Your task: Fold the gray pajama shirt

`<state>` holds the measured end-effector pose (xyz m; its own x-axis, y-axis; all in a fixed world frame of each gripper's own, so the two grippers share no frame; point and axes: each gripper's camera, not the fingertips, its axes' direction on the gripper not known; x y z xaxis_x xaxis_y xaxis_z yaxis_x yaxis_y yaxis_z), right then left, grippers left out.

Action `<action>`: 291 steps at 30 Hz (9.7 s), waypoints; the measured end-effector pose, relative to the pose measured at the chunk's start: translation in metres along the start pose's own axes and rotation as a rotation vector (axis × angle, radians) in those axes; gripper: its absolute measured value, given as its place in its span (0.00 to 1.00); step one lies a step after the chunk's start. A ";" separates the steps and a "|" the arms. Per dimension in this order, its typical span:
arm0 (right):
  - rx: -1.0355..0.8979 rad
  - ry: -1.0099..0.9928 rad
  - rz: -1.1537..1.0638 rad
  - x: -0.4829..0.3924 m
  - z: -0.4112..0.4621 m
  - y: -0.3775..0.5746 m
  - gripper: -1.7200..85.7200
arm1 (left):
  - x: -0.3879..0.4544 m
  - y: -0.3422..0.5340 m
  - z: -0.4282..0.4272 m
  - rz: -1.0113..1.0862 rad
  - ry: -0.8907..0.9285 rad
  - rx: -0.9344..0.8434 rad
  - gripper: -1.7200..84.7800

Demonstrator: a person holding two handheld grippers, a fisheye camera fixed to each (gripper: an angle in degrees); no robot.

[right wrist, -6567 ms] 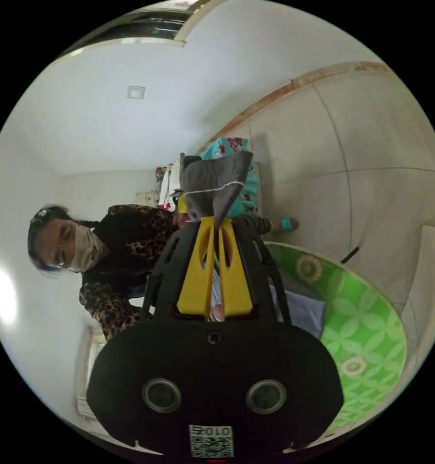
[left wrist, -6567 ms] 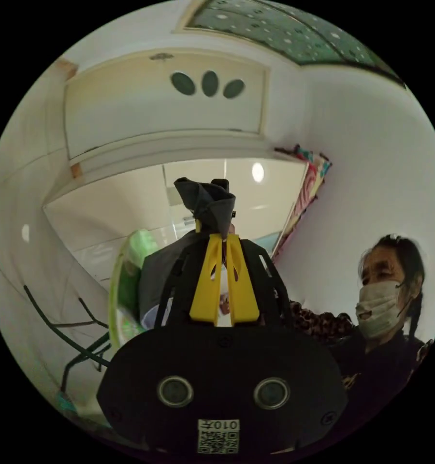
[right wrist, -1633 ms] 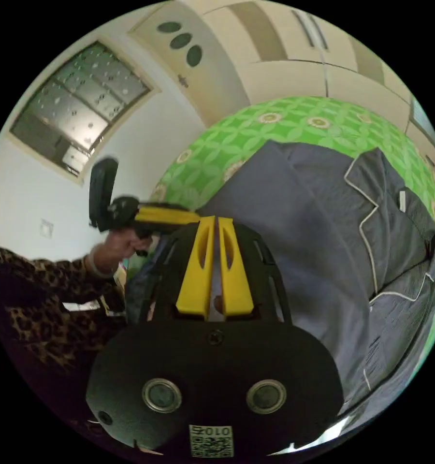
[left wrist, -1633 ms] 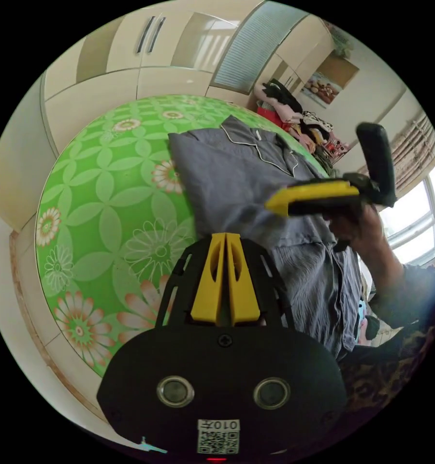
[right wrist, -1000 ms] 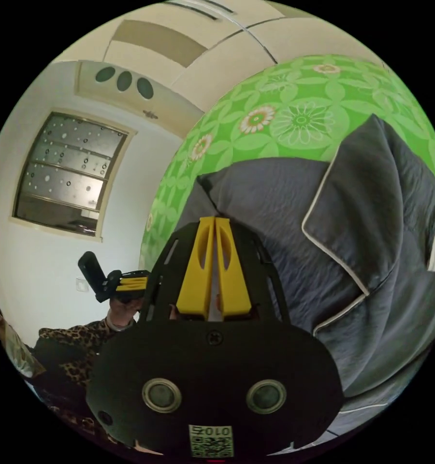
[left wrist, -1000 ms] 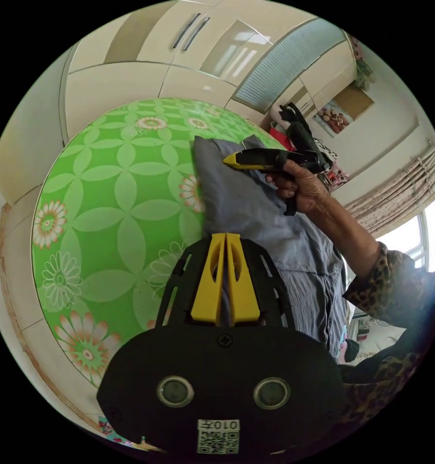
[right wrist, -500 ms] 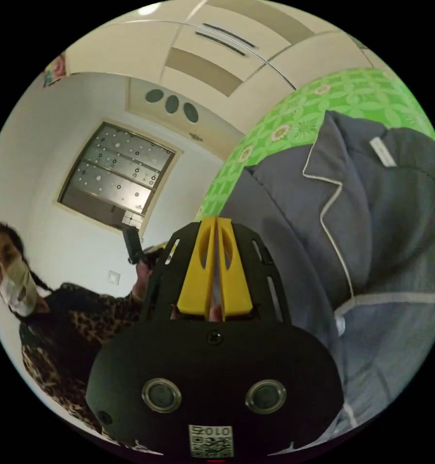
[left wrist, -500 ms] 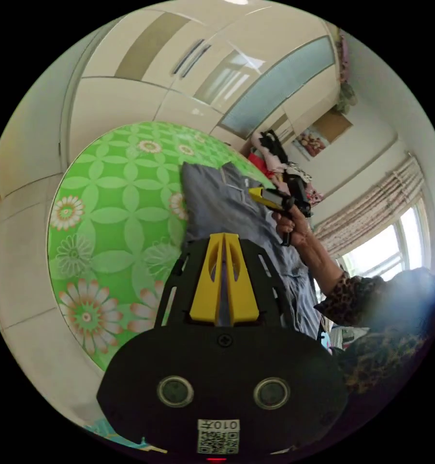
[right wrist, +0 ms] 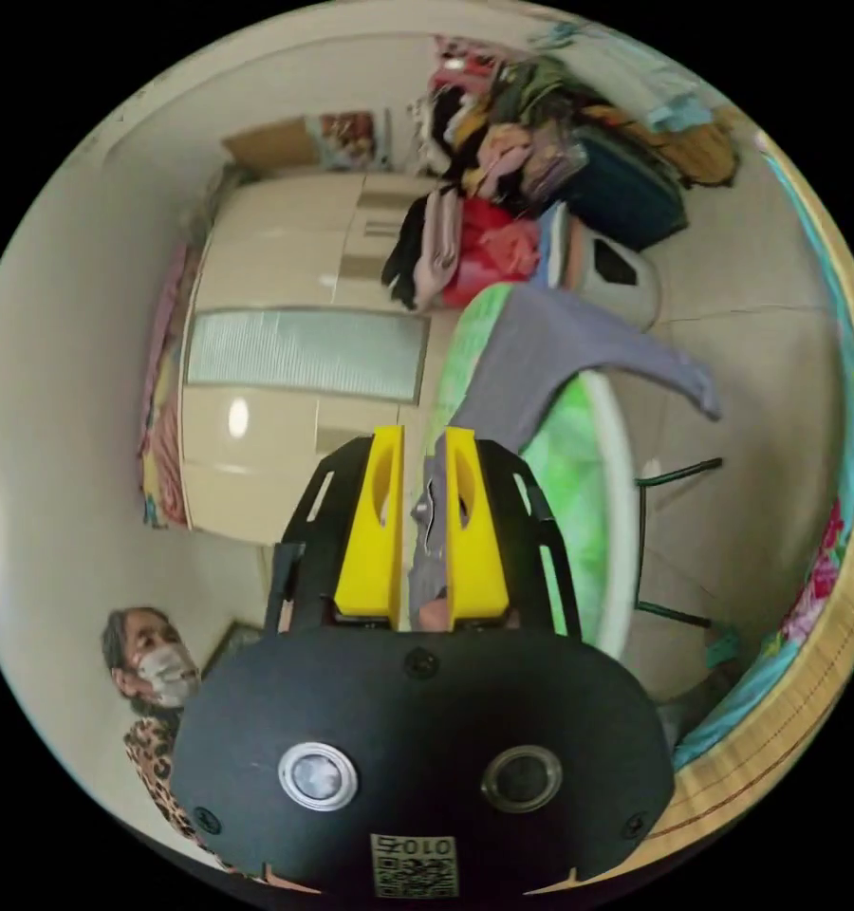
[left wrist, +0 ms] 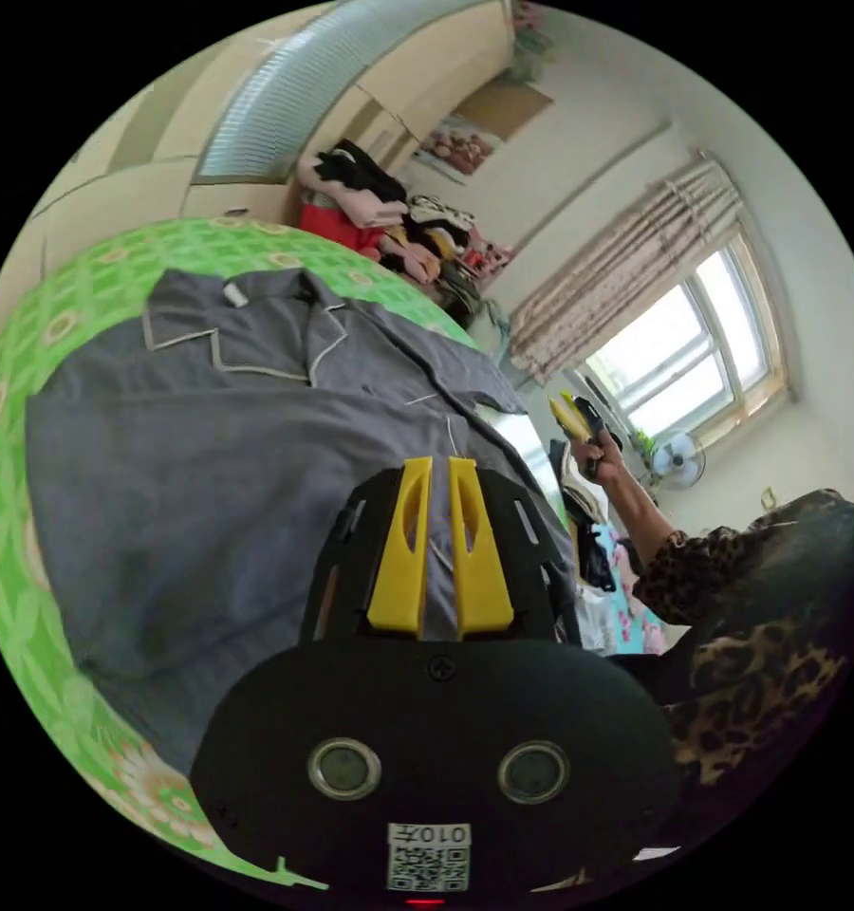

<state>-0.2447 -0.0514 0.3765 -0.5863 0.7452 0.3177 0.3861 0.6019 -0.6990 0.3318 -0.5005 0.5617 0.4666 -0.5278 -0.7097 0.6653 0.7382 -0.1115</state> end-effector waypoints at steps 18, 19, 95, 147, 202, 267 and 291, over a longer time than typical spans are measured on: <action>-0.089 -0.348 0.339 0.143 -0.012 -0.098 0.21 | -0.031 -0.121 0.104 -0.206 -0.188 -0.028 0.02; -0.074 -0.376 0.318 0.141 -0.012 -0.101 0.18 | -0.032 -0.121 0.105 -0.214 -0.188 -0.028 0.02; -0.158 0.054 -0.126 -0.102 0.010 -0.113 0.15 | -0.047 -0.135 0.115 -0.432 0.094 0.128 0.02; -0.755 0.697 -0.887 -0.176 0.240 0.069 0.05 | 0.079 -0.414 0.311 -0.009 0.439 -0.364 0.05; -0.610 -0.063 -0.143 -0.042 0.136 -0.036 0.08 | 0.081 -0.345 0.319 0.213 0.469 -0.533 0.03; -0.657 0.040 -1.107 -0.269 0.305 0.274 0.05 | 0.106 -0.213 -0.122 0.565 0.479 0.064 0.02; -0.910 0.099 -1.101 -0.161 0.459 0.402 0.05 | -0.034 -0.018 -0.186 0.303 0.371 0.203 0.02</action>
<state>-0.3221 -0.0618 -0.2498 -0.8448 -0.2198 0.4879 0.1119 0.8190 0.5627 0.1961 -0.4178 0.4586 0.4420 -0.0915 -0.8924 0.6497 0.7186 0.2481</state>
